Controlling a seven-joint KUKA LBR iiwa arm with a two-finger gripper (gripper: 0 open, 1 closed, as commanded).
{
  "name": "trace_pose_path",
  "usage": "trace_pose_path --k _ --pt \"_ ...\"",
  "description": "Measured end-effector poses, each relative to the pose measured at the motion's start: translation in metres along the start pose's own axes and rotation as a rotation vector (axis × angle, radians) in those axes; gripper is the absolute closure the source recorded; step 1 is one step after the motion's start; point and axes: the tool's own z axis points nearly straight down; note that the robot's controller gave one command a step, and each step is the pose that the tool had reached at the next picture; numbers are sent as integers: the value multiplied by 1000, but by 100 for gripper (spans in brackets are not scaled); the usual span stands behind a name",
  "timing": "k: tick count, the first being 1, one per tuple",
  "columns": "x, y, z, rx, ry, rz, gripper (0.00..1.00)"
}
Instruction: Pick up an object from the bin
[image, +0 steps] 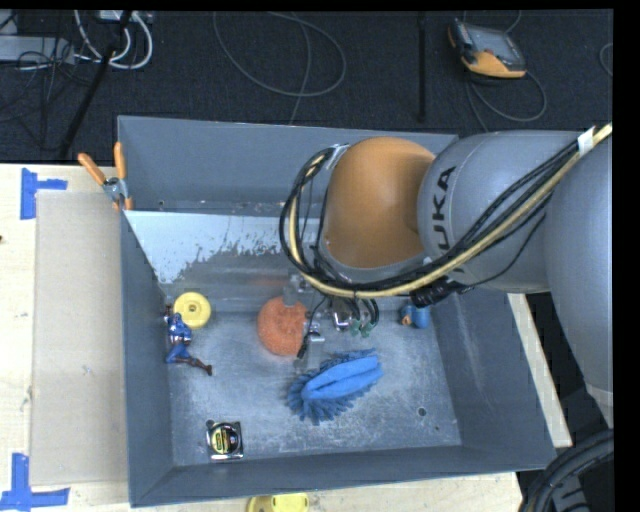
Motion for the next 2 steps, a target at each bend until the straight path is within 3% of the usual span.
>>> trace_pose_path --k 1,2 --pt "-1 0 -5 -1 -7 2 0" --pt "-17 -7 39 -1 -13 -50 0"
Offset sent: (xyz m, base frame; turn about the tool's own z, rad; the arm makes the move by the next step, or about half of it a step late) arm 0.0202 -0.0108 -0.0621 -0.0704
